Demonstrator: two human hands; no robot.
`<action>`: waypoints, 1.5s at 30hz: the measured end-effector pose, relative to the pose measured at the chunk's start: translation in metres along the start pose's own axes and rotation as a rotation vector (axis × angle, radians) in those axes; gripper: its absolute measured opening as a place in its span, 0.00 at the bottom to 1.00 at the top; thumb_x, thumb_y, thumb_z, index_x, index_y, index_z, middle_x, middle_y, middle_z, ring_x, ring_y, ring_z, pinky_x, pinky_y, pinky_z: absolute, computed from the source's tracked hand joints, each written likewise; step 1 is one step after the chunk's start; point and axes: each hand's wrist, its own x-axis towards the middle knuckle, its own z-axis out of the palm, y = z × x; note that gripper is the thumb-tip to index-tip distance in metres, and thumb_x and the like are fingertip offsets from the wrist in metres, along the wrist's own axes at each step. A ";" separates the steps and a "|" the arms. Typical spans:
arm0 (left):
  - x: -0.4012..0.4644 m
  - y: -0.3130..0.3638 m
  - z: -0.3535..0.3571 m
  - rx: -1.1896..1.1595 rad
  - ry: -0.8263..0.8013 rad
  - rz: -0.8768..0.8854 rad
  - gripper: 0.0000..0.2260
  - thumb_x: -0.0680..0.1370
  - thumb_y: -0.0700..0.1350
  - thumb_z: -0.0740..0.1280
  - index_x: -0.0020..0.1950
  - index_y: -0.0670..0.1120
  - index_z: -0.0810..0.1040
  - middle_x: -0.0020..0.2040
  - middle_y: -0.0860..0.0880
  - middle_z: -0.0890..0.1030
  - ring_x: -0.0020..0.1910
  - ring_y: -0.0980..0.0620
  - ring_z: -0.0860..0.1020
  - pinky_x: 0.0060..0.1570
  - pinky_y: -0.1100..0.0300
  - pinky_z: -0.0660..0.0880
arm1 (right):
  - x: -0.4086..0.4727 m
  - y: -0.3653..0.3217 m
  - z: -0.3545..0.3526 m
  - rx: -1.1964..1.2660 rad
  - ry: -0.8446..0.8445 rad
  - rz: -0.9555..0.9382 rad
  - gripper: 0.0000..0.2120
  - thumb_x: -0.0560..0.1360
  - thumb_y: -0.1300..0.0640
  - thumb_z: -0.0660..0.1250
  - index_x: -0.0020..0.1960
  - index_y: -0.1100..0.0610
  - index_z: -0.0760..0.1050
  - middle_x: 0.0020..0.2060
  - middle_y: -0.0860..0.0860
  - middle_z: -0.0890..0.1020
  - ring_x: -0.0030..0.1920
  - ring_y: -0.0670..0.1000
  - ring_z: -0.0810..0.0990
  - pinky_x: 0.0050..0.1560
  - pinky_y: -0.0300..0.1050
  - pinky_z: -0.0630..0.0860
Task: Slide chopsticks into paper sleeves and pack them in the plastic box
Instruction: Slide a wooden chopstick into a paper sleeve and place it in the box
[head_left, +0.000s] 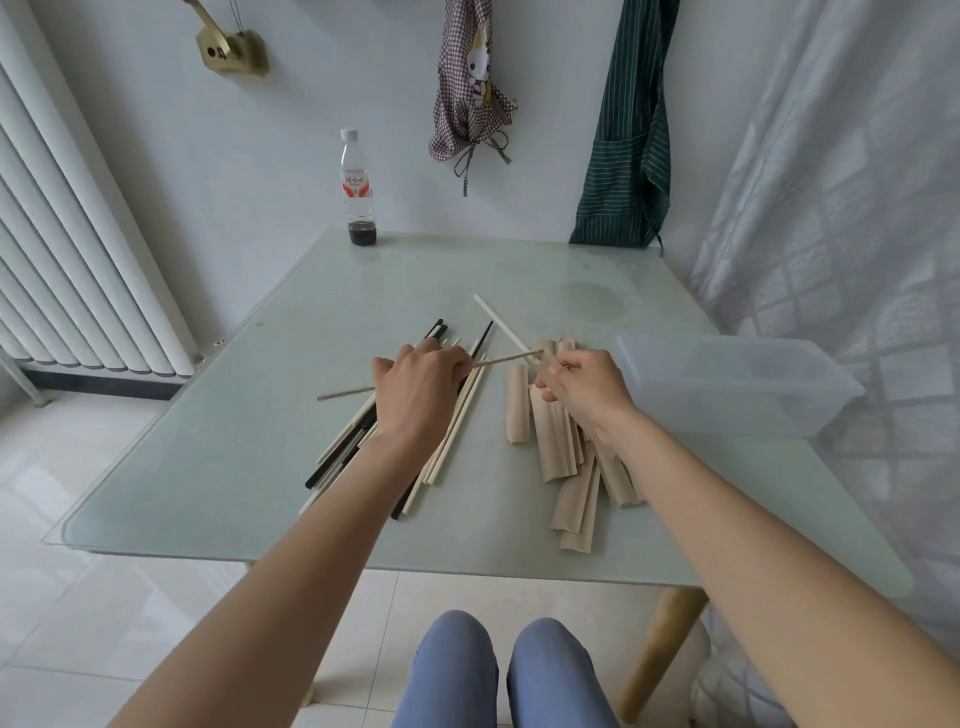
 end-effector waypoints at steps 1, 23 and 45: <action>0.000 0.001 -0.001 0.023 0.013 0.006 0.10 0.81 0.50 0.59 0.54 0.54 0.80 0.49 0.50 0.77 0.51 0.46 0.72 0.47 0.56 0.56 | -0.002 -0.001 -0.002 -0.007 -0.003 -0.019 0.11 0.76 0.61 0.60 0.49 0.66 0.79 0.44 0.55 0.84 0.37 0.51 0.81 0.45 0.41 0.74; 0.017 0.001 -0.008 0.021 -0.053 0.188 0.08 0.79 0.49 0.64 0.53 0.54 0.82 0.50 0.51 0.77 0.54 0.48 0.72 0.68 0.54 0.58 | -0.006 -0.007 -0.021 -0.278 -0.330 -0.247 0.11 0.79 0.61 0.60 0.53 0.61 0.80 0.44 0.55 0.83 0.41 0.49 0.79 0.47 0.37 0.72; 0.022 0.011 -0.005 -0.091 -0.153 0.067 0.08 0.79 0.42 0.62 0.51 0.49 0.80 0.48 0.51 0.81 0.52 0.47 0.75 0.50 0.59 0.58 | -0.011 -0.008 -0.029 -0.323 -0.249 -0.291 0.10 0.78 0.60 0.61 0.47 0.55 0.82 0.35 0.52 0.79 0.37 0.47 0.76 0.37 0.35 0.67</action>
